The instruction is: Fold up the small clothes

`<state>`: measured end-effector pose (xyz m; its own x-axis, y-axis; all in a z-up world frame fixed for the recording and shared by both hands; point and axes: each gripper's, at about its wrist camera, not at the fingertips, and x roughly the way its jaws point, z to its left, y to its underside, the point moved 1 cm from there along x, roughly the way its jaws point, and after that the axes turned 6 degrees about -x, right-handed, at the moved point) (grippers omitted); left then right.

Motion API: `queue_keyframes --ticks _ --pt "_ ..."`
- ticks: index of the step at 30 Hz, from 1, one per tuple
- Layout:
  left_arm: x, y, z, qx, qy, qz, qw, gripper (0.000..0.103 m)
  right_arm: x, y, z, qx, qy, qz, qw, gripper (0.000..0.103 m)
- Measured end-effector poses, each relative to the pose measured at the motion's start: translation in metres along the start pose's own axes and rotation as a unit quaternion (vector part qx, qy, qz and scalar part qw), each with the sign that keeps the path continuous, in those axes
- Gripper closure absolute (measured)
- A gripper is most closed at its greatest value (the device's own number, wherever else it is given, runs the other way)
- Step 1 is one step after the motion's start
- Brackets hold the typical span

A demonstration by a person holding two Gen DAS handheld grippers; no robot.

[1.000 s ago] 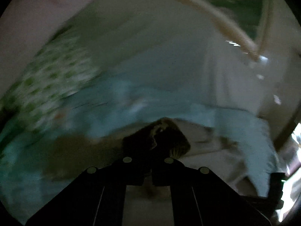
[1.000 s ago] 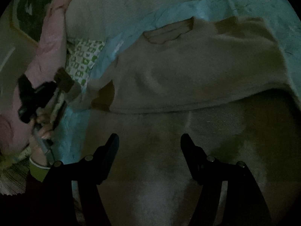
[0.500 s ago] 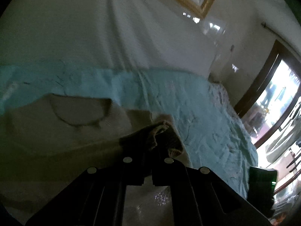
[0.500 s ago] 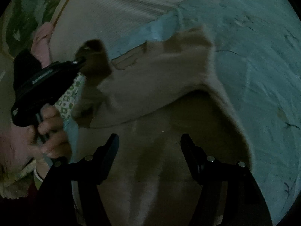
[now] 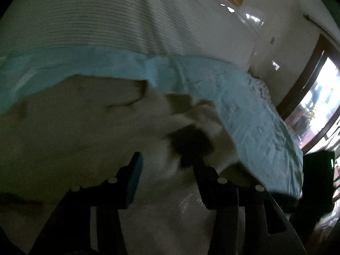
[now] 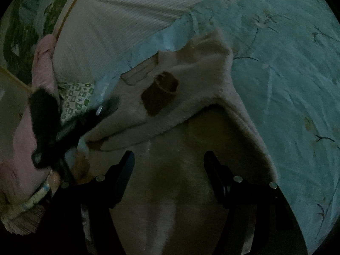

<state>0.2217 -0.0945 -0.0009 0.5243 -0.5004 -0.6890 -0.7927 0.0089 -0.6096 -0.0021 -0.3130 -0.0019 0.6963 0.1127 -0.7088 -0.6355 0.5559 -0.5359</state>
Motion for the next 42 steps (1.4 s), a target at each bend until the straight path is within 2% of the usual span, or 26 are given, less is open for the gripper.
queue_keyframes --ticks 4,8,12,14,18,24,25,26,28,31,33,34,36,38,40,42 --pt "-0.050 0.029 0.058 -0.054 -0.050 -0.022 0.9970 0.053 0.011 -0.009 0.011 -0.001 -0.010 0.003 1.000 0.034" --pt "-0.091 0.051 0.130 -0.132 -0.123 -0.052 0.9823 0.053 0.031 -0.028 0.029 -0.010 -0.012 0.003 1.000 0.034" --pt "-0.101 0.058 0.174 -0.160 -0.174 -0.050 0.9703 0.053 0.051 -0.056 0.038 -0.028 0.000 -0.002 1.000 0.034" --pt "-0.101 0.054 0.185 -0.162 -0.196 -0.051 0.9659 0.053 0.059 -0.072 0.037 -0.045 0.021 -0.004 0.999 0.034" --pt "-0.093 0.049 0.204 -0.154 -0.233 -0.039 0.9592 0.053 0.075 -0.106 0.033 -0.099 0.092 0.001 0.991 0.032" --pt "-0.078 0.038 0.202 -0.157 -0.244 -0.039 0.9562 0.053 0.114 -0.119 0.034 -0.174 0.092 0.070 0.978 0.032" --pt "-0.076 0.036 0.201 -0.155 -0.245 -0.039 0.9562 0.053 0.116 -0.119 0.034 -0.185 0.088 0.072 0.976 0.035" --pt "-0.076 0.035 0.200 -0.153 -0.247 -0.038 0.9561 0.053 0.119 -0.117 0.038 -0.199 0.080 0.073 0.974 0.042" --pt "-0.074 0.033 0.200 -0.151 -0.249 -0.037 0.9558 0.053 0.121 -0.117 0.042 -0.213 0.059 0.079 0.972 0.097" --pt "-0.072 0.031 0.198 -0.149 -0.254 -0.037 0.9551 0.054 0.104 -0.127 0.047 -0.225 0.041 0.044 0.973 0.097" --pt "-0.072 0.031 0.197 -0.147 -0.253 -0.036 0.9554 0.053 0.063 -0.143 0.048 -0.227 -0.007 -0.035 0.973 0.097" --pt "-0.071 0.031 0.198 -0.147 -0.251 -0.036 0.9560 0.050 0.043 -0.148 0.047 -0.231 -0.029 -0.077 0.970 0.097" --pt "-0.069 0.031 0.198 -0.145 -0.244 -0.034 0.9581 0.049 0.015 -0.152 0.039 -0.241 -0.032 -0.121 0.962 0.097" --pt "-0.066 0.032 0.195 -0.140 -0.249 -0.032 0.9577 0.048 0.012 -0.147 0.034 -0.264 -0.004 -0.112 0.958 0.097" --pt "-0.065 0.031 0.195 -0.140 -0.254 -0.032 0.9566 0.048 0.020 -0.134 0.023 -0.281 0.003 -0.077 0.957 0.097" --pt "-0.067 0.031 0.197 -0.148 -0.248 -0.032 0.9570 0.048 0.032 -0.117 0.017 -0.309 0.036 -0.043 0.949 0.097"
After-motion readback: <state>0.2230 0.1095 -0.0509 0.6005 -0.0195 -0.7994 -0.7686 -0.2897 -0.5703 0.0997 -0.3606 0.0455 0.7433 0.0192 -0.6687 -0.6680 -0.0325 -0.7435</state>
